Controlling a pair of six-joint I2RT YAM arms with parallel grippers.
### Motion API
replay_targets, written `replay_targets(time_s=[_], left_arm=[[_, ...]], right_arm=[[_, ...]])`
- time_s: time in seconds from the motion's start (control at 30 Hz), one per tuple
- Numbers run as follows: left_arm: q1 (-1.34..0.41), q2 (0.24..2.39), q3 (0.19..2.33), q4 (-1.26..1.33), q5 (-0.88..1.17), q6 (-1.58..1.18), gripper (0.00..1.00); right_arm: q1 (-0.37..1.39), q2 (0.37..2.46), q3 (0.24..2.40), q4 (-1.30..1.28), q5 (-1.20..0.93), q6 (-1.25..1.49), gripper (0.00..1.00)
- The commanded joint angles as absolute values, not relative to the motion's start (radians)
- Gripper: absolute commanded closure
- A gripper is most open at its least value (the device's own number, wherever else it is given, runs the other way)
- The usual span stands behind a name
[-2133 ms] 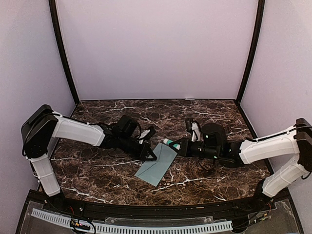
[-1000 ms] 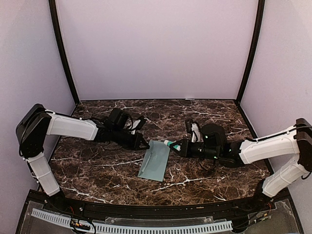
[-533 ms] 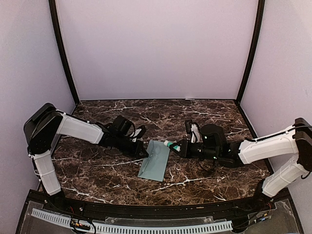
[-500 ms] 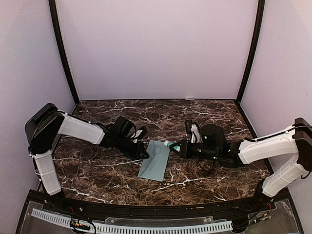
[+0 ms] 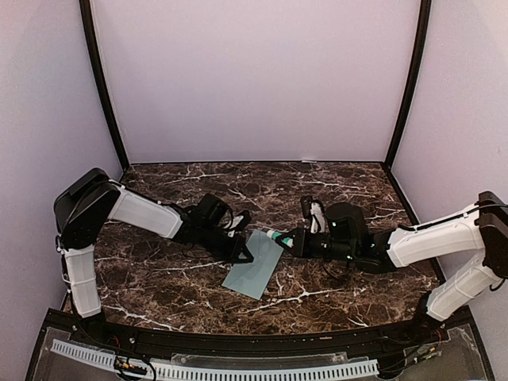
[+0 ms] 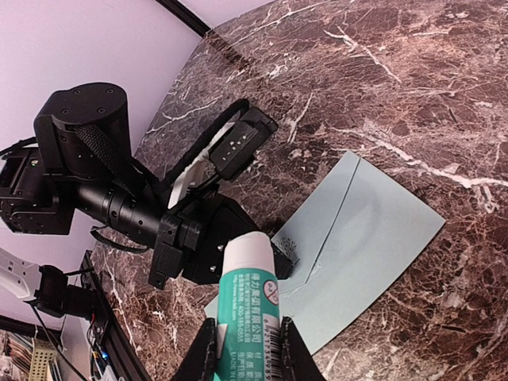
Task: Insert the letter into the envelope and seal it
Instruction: Seal the envelope flap on the envelope.
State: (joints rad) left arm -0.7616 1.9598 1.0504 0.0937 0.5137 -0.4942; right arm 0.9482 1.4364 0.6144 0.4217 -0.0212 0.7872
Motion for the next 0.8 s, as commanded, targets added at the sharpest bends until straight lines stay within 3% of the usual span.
replay_targets(time_s=[0.0,0.77], left_arm=[[-0.769,1.971,1.071,0.115,0.514,-0.502,1.00],[-0.790,1.990,0.985,0.090,0.510,-0.466,1.00]], right_arm=[[0.943,1.444,0.601,0.483,-0.008,0.795,0.90],[0.938,1.483,0.580,0.533,-0.007,0.821,0.91]])
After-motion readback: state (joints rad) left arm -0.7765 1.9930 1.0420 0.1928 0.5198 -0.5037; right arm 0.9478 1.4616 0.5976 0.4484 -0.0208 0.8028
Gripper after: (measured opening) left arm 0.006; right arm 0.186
